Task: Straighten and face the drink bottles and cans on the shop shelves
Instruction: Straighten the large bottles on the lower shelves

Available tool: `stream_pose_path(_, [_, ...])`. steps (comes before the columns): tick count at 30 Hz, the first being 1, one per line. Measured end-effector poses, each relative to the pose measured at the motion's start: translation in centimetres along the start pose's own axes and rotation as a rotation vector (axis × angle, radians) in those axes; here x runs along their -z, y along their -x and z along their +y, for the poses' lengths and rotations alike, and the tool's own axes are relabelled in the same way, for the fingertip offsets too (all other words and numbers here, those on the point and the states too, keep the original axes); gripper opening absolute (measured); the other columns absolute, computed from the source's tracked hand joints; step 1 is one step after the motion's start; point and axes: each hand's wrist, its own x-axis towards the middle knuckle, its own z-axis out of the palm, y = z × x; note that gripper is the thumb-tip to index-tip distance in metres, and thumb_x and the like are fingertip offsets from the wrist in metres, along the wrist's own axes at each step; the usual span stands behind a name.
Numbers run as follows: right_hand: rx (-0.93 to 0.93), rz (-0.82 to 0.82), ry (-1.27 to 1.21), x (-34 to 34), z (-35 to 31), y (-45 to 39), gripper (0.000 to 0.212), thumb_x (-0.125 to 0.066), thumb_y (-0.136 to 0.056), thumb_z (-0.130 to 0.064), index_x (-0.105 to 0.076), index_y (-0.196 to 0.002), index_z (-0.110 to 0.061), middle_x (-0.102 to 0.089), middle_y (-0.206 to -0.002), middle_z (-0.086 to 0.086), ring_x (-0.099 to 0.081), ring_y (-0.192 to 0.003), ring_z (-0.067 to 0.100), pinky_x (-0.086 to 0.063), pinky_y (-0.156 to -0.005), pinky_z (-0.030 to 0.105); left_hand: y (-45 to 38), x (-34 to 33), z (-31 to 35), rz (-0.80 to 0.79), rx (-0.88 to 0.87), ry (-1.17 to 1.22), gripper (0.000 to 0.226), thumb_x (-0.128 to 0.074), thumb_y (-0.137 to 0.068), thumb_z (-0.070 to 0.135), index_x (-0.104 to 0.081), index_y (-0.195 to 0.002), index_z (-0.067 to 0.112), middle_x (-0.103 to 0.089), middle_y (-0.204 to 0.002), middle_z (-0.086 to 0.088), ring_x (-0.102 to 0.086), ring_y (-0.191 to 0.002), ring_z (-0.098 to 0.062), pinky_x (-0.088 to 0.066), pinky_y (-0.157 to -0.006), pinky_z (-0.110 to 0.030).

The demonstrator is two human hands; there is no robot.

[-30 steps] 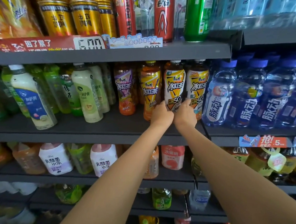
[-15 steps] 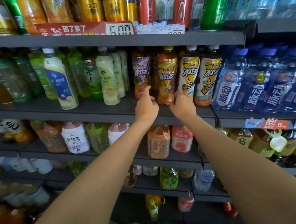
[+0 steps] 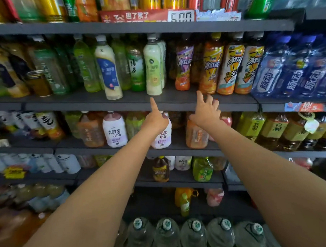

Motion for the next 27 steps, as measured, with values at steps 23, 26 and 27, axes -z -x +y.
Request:
stream_pose_path(23, [-0.099,-0.36,0.005,-11.7,-2.6,2.7,0.07,-0.058,-0.089,-0.022,-0.017,-0.146,-0.024,-0.014,-0.152,0.016,-0.013,-0.14,0.038,-0.022,-0.11,0.051,-1.2,-2.6,-9.7,-0.243,0.033,-0.337,0.055,-0.051,-0.089,0.015,-0.035,-0.142,0.014,-0.014,-0.155,-0.012,-0.034,-0.135,-0.032,-0.034,-0.109,-0.038])
stream_pose_path(26, [-0.194,-0.343,-0.051,-13.5,-1.0,1.3,0.071,-0.058,-0.09,-0.022,-0.016,-0.146,-0.021,-0.006,-0.155,0.019,-0.013,-0.14,0.038,-0.024,-0.11,0.05,-2.4,-6.1,-9.3,-0.286,0.11,-0.105,0.047,-0.049,-0.088,0.01,-0.044,-0.135,0.008,-0.042,-0.138,-0.011,-0.047,-0.12,-0.031,-0.041,-0.093,-0.03])
stream_pose_path(27, [-0.198,-0.34,-0.077,-14.1,-0.6,0.7,0.073,-0.058,-0.09,-0.021,-0.013,-0.147,-0.023,-0.003,-0.155,0.019,-0.013,-0.14,0.038,-0.024,-0.11,0.05,-3.0,-7.3,-9.0,-0.292,0.136,-0.032,0.049,-0.049,-0.087,0.008,-0.043,-0.136,0.009,-0.044,-0.138,-0.011,-0.047,-0.121,-0.03,-0.041,-0.096,-0.03])
